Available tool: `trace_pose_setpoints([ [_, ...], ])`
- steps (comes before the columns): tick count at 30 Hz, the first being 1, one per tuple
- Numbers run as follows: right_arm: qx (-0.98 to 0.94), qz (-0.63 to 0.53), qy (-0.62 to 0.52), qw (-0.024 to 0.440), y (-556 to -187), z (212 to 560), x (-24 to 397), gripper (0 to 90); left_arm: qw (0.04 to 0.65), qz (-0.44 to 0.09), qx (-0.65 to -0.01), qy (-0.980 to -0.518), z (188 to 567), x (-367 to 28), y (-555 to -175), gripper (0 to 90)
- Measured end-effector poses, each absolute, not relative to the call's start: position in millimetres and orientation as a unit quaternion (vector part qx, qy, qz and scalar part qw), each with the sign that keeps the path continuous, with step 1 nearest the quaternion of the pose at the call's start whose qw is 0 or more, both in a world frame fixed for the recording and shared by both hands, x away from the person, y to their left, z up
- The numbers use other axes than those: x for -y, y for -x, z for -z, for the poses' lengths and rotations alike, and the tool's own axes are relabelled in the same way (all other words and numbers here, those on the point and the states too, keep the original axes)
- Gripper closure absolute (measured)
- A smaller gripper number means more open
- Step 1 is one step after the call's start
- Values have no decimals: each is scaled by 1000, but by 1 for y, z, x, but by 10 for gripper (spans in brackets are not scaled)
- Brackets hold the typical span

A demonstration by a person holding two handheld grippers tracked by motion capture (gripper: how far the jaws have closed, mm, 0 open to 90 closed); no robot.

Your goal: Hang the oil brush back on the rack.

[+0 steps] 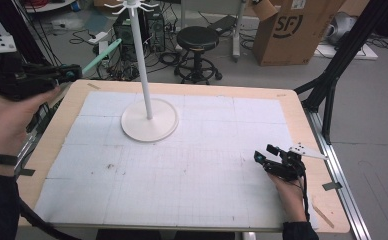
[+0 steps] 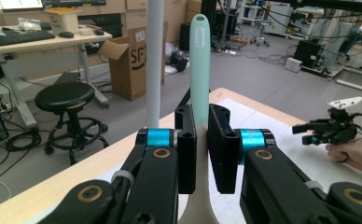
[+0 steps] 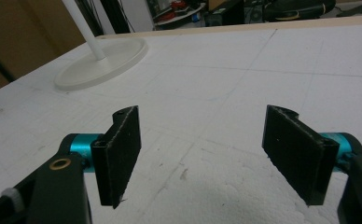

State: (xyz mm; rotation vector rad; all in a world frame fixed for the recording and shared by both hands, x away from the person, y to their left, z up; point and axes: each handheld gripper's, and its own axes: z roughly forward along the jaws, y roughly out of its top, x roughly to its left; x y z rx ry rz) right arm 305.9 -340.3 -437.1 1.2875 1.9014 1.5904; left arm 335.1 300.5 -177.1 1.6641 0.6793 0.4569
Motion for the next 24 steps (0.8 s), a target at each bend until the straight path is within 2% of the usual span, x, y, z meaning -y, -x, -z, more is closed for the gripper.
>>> trace_pose_setpoints([
  [24, -669, -562, -455, 171, -306, 437, 341, 272, 604, -227, -297, -704, 142, -301, -345, 823],
])
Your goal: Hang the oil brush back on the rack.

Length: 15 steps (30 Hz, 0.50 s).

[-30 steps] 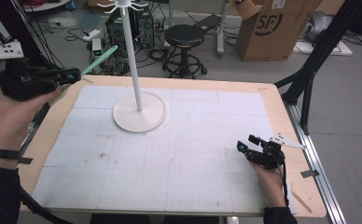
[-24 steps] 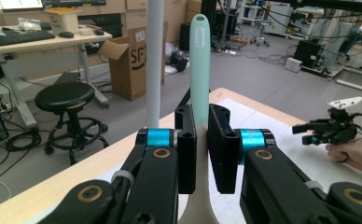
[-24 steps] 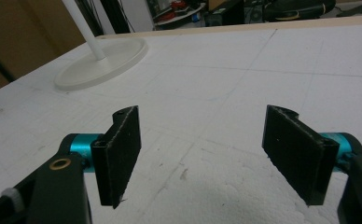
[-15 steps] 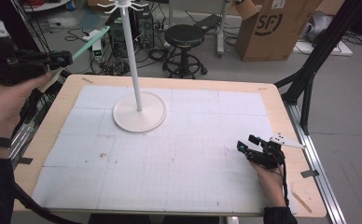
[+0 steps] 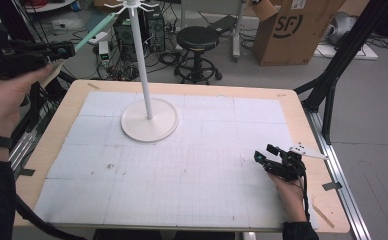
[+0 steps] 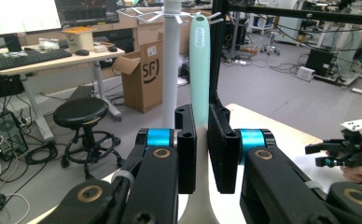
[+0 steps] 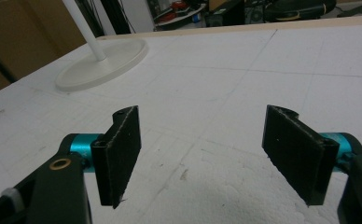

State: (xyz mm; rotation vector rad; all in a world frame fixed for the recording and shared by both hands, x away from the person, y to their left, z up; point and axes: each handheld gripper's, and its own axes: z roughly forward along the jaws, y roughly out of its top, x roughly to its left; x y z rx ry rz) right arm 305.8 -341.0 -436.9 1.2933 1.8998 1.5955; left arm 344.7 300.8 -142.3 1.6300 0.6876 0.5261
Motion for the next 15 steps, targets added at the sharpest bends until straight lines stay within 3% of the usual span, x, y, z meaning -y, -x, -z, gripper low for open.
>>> trace_pose_setpoints([
  [15, -667, -565, -454, 172, -305, 436, 342, 272, 598, -237, -300, -705, 145, -294, -352, 822],
])
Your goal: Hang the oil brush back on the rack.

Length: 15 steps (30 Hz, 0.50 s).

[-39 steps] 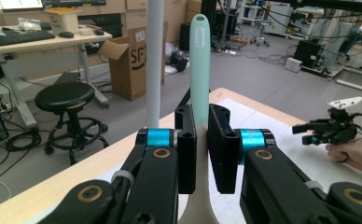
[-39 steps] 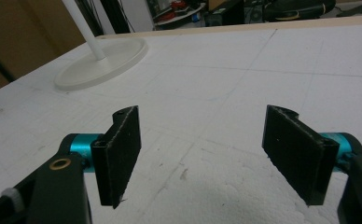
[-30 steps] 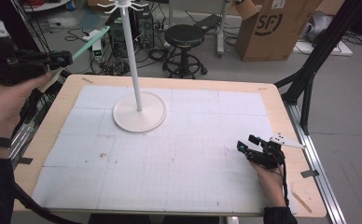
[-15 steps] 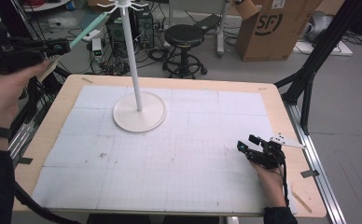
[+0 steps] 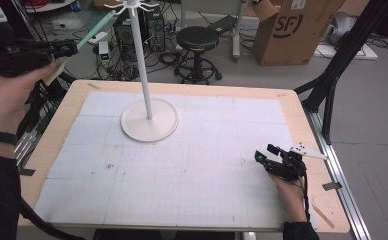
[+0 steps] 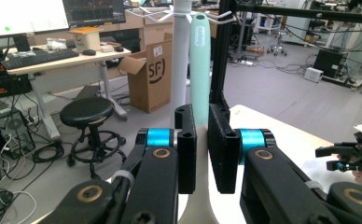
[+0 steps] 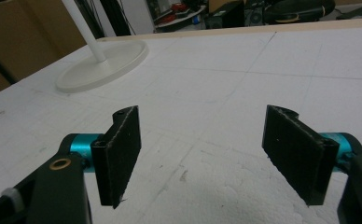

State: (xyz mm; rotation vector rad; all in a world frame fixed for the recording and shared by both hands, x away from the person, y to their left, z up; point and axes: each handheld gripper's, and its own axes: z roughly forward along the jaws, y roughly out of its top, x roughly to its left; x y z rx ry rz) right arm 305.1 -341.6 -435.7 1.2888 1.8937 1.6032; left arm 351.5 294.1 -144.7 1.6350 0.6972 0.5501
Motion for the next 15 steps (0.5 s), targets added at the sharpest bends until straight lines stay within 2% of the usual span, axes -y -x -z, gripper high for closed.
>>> trace_pose_setpoints([
  [15, -667, -565, -454, 171, -305, 436, 342, 272, 579, -252, -307, -712, 150, -283, -361, 821],
])
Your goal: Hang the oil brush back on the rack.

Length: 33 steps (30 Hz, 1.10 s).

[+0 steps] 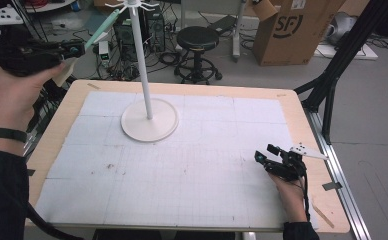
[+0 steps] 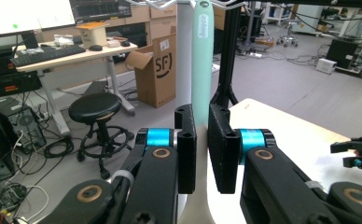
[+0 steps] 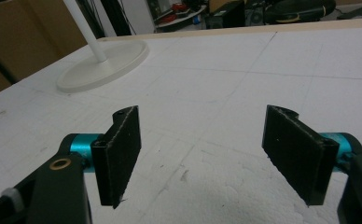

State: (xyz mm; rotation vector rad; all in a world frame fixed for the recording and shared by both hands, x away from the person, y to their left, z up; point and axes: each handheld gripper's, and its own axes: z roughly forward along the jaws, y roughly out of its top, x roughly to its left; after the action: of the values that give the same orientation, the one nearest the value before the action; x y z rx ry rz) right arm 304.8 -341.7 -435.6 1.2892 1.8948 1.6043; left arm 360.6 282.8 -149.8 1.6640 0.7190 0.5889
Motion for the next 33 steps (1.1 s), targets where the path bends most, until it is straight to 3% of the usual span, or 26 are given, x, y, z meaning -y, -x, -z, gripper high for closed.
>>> trace_pose_setpoints([
  [8, -667, -565, -453, 173, -305, 436, 342, 272, 577, -252, -316, -710, 158, -282, -365, 807],
  [9, -667, -565, -454, 173, -305, 435, 342, 272, 579, -254, -316, -708, 160, -282, -365, 782],
  [12, -669, -564, -453, 173, -304, 435, 343, 272, 578, -249, -319, -708, 168, -285, -365, 583],
  [22, -672, -560, -454, 172, -305, 436, 343, 272, 558, -243, -326, -723, 238, -296, -349, 314],
  [33, -683, -547, -451, 173, -305, 438, 339, 271, 559, -207, -314, -739, 339, -299, -313, 279],
])
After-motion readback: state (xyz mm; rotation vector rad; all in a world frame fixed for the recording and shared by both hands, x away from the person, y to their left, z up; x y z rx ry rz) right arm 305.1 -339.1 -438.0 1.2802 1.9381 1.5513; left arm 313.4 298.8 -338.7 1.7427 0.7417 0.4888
